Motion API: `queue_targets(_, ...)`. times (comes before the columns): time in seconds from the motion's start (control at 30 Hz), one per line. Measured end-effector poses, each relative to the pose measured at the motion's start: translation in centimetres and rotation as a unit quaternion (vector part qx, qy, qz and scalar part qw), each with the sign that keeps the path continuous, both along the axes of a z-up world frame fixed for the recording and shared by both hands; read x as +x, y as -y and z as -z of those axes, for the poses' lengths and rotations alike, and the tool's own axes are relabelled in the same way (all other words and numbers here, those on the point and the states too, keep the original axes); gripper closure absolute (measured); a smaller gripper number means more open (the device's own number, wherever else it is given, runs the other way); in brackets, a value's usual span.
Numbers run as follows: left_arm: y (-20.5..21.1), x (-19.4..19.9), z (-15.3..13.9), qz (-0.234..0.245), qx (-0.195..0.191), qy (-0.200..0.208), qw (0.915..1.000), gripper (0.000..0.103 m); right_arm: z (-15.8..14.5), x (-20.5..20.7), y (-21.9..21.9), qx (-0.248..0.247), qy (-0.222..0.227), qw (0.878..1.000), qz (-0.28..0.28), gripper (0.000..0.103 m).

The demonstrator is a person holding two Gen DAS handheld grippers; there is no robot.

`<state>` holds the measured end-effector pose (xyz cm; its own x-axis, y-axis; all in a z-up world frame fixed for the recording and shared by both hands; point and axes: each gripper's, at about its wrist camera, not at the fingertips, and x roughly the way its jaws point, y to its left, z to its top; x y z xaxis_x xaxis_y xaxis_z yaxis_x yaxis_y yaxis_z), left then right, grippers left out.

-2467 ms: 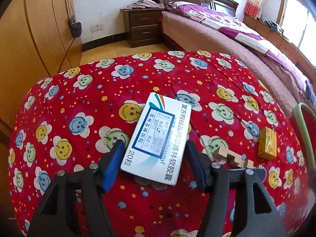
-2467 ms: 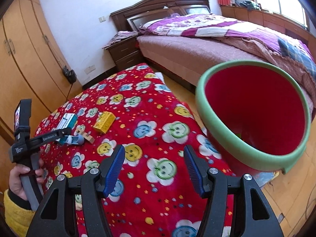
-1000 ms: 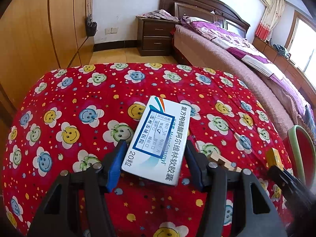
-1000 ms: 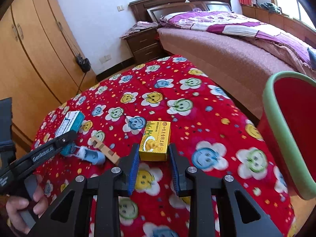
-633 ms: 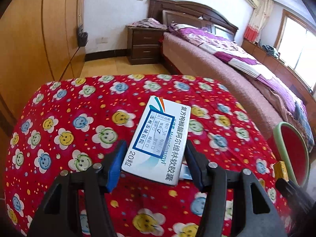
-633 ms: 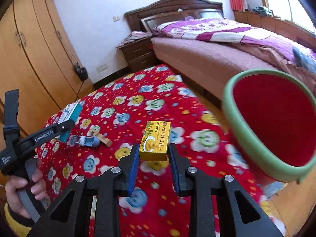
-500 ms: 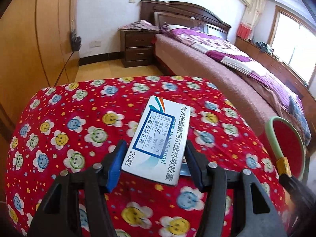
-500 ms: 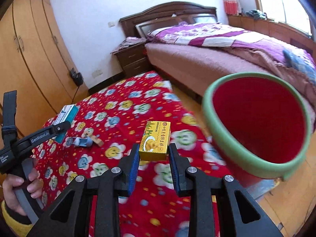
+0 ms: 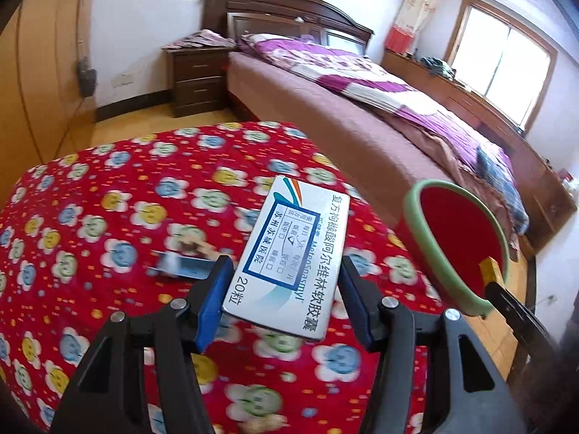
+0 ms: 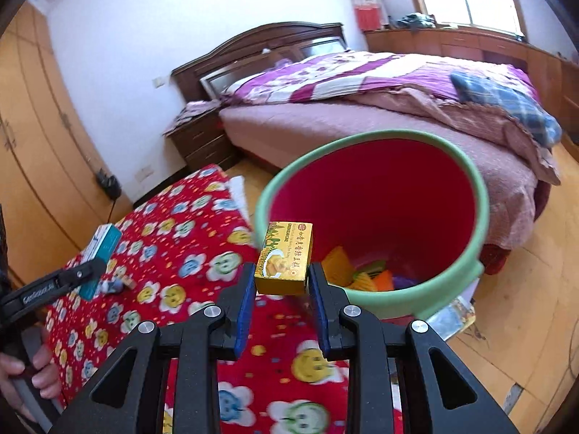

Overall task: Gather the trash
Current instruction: 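Carry both boxes over the red bucket and open both tools to drop them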

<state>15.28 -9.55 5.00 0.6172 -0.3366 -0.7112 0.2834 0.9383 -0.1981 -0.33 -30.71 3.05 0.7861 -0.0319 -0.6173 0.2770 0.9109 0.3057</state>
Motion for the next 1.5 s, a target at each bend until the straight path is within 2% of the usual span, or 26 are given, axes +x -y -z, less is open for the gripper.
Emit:
queue_targets(0.5, 8.9, -1.7, 0.0, 0.072, 0.007, -0.006, 0.9973, 0.044, 0.8, -1.6, 6.3, 0.027, 0.017, 0.998, 0.046, 0.073)
queue_targets(0.97, 13.9, -1.6, 0.2, 0.111, 0.006, 0.0, 0.9939, 0.044, 1.8, -2.3, 9.2, 0.05, 0.034, 0.996, 0.061, 0.072)
queue_targets(1.27, 17.7, -1.5, 0.7, 0.146, 0.015, 0.0, 0.9892, 0.044, 1.4, -3.7, 10.9, 0.051, 0.049, 0.994, 0.08, 0.072)
queue_targets(1.5, 20.3, -1.9, 1.2, 0.185, 0.017, -0.008, 0.9825, 0.044, 1.5, -4.4, 11.6, 0.059, 0.052, 0.993, 0.088, 0.072)
